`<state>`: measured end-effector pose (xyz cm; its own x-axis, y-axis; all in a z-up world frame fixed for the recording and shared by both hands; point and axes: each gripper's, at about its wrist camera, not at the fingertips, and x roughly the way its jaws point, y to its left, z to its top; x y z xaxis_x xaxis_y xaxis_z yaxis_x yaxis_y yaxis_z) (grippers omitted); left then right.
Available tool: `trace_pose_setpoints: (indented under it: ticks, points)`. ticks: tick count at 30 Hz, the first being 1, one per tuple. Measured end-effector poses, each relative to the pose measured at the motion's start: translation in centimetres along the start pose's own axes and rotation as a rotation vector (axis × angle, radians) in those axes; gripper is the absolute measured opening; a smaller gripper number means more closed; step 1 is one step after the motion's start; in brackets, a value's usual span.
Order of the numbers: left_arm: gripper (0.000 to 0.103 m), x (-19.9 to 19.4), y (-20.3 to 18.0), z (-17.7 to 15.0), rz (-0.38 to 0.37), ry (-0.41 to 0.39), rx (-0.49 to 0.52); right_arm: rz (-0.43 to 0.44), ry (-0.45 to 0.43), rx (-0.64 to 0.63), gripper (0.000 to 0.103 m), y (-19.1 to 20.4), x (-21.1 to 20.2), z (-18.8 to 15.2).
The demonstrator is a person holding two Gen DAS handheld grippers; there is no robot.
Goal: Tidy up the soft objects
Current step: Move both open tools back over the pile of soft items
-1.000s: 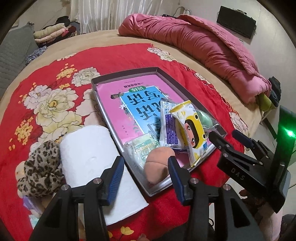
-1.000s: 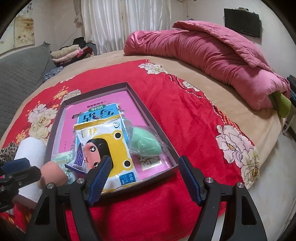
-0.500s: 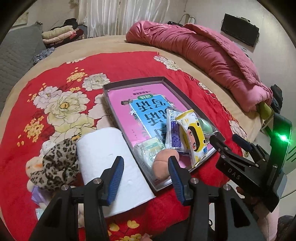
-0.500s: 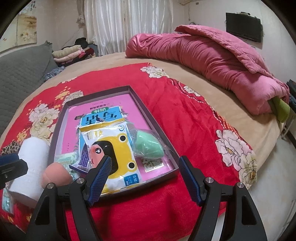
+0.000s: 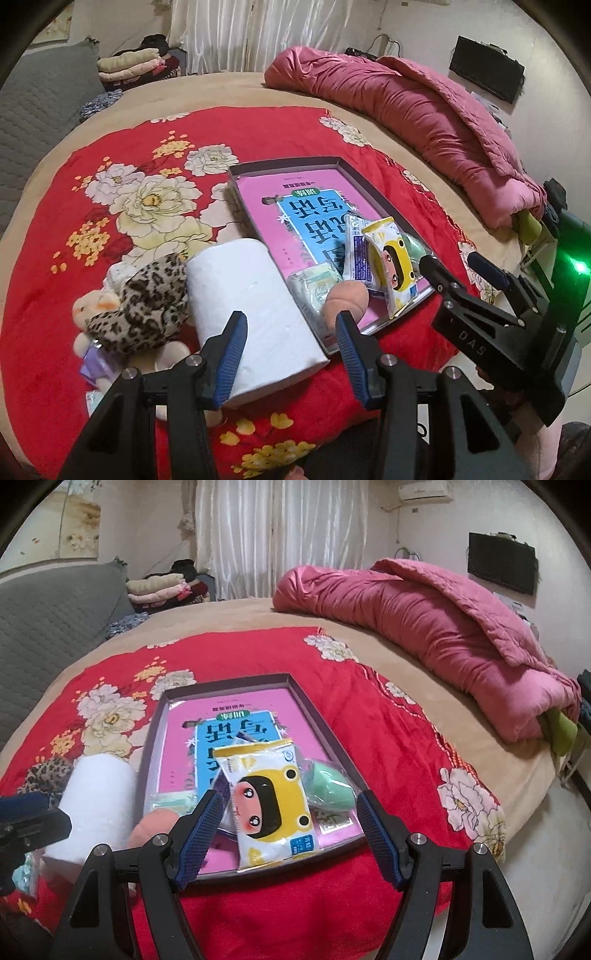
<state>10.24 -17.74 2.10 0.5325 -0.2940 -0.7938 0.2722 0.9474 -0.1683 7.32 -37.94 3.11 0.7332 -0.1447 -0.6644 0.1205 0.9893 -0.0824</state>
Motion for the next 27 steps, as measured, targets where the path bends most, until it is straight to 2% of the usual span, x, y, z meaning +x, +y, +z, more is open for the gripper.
trace_pose_setpoints:
  ticks: [8, 27]
  points:
    - [0.050, -1.5, 0.7, -0.3, 0.007, -0.022, -0.022, 0.009, -0.052, -0.040, 0.076, 1.9, -2.7, 0.4]
    - [0.050, -5.9, 3.4, -1.8, 0.017, -0.072, -0.076, 0.098, -0.169, -0.151, 0.076, 7.9, -9.1, 1.7]
